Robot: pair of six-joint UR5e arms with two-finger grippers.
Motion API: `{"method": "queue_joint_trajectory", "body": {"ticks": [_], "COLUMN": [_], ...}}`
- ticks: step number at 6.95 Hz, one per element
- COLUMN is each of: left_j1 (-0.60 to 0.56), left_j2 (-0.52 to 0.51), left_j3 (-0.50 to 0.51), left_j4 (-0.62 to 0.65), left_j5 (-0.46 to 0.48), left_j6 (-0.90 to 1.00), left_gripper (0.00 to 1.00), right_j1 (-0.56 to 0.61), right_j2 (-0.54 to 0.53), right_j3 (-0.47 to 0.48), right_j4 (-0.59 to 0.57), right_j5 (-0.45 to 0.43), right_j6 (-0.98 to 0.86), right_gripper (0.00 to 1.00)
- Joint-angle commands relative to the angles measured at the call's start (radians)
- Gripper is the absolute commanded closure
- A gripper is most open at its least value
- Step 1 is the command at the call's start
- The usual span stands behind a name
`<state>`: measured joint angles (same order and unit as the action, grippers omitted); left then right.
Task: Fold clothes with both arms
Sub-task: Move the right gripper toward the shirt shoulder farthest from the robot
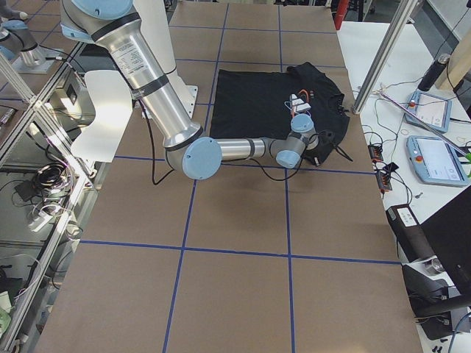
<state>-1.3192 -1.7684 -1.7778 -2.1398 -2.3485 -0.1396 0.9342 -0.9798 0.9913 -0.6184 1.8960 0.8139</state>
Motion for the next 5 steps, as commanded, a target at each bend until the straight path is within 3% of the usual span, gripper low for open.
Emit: {"method": "queue_joint_trajectory", "body": {"ticks": [1,3,4,5], "left_j1": [0.002,0.0,0.0,0.0], "left_j2": [0.001,0.001,0.001,0.001], "left_j3": [0.001,0.001,0.0,0.0], "left_j4": [0.0,0.0,0.0,0.001], "left_j5": [0.0,0.0,0.0,0.0], "left_j6": [0.0,0.0,0.0,0.0], "left_gripper": [0.0,0.0,0.0,0.0], "right_j1": [0.009,-0.011,-0.05,-0.104], "right_j2": [0.003,0.048,0.111,0.174], "right_j3": [0.064,0.194,0.202,0.196], "right_j4": [-0.004,-0.135,-0.209,-0.265], "right_j5": [0.0,0.0,-0.029,-0.146], "right_j6": [0.093,0.255,0.322,0.414], "right_gripper": [1.0,1.0,1.0,1.0]}}
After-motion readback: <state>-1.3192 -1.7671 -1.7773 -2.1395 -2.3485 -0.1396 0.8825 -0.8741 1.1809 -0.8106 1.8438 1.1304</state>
